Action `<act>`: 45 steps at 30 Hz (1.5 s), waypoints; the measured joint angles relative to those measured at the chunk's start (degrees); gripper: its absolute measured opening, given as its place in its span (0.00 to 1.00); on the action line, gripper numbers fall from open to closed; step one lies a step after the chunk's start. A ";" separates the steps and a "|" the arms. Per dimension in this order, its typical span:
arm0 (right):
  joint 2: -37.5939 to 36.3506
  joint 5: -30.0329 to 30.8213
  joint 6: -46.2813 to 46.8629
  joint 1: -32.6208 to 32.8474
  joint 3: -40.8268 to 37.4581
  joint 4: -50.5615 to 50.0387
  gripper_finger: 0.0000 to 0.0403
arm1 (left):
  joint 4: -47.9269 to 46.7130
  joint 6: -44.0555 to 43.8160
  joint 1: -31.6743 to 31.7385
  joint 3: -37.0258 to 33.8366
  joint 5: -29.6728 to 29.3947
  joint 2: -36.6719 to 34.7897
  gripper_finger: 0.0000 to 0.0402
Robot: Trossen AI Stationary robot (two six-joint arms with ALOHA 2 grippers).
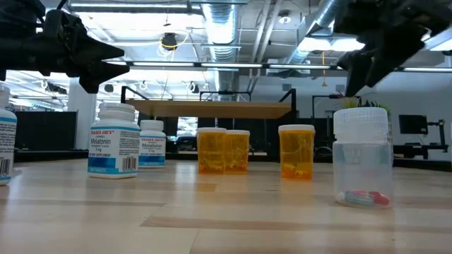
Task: Pick and place medicine bottles onto shelf by color
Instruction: Put the top transparent pill bottle on the shelf
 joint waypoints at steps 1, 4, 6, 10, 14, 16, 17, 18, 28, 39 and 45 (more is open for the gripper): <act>0.96 0.01 -0.31 0.55 0.01 0.24 0.70 | -0.32 0.34 0.00 0.00 0.00 0.00 0.62; 4.67 0.10 -0.05 1.72 0.03 -0.54 0.70 | -1.42 0.86 0.00 -0.03 0.00 0.00 0.62; 6.95 0.13 0.24 2.09 0.02 -0.15 0.70 | -1.66 0.89 0.00 -0.03 0.00 0.00 0.62; 11.17 0.17 0.43 2.28 0.02 0.17 0.70 | -1.91 0.91 0.00 -0.03 -0.04 0.00 0.62; 14.99 0.30 0.42 2.28 0.02 -0.06 0.70 | -2.15 0.91 0.00 -0.05 -0.09 0.00 0.62; 16.50 0.35 0.34 2.27 0.00 -0.36 0.70 | -2.17 0.91 0.00 -0.05 -0.20 0.00 0.62; 17.30 0.36 0.18 2.26 0.00 -0.12 0.70 | -2.17 0.91 0.00 -0.05 -0.24 0.00 0.62; 18.09 0.38 0.17 2.26 0.00 -0.17 0.70 | -2.19 0.91 0.00 -0.05 -0.36 0.00 0.62; 23.46 0.35 0.43 2.26 0.00 0.15 0.69 | -3.10 0.96 0.02 -0.07 -3.32 0.00 0.62; 20.99 0.13 2.73 1.73 0.00 0.81 0.63 | -3.35 0.96 0.02 -0.09 -3.39 0.00 0.62; 21.02 0.11 2.73 1.74 0.00 1.15 0.56 | -3.59 0.96 0.02 -0.09 -3.96 0.00 0.62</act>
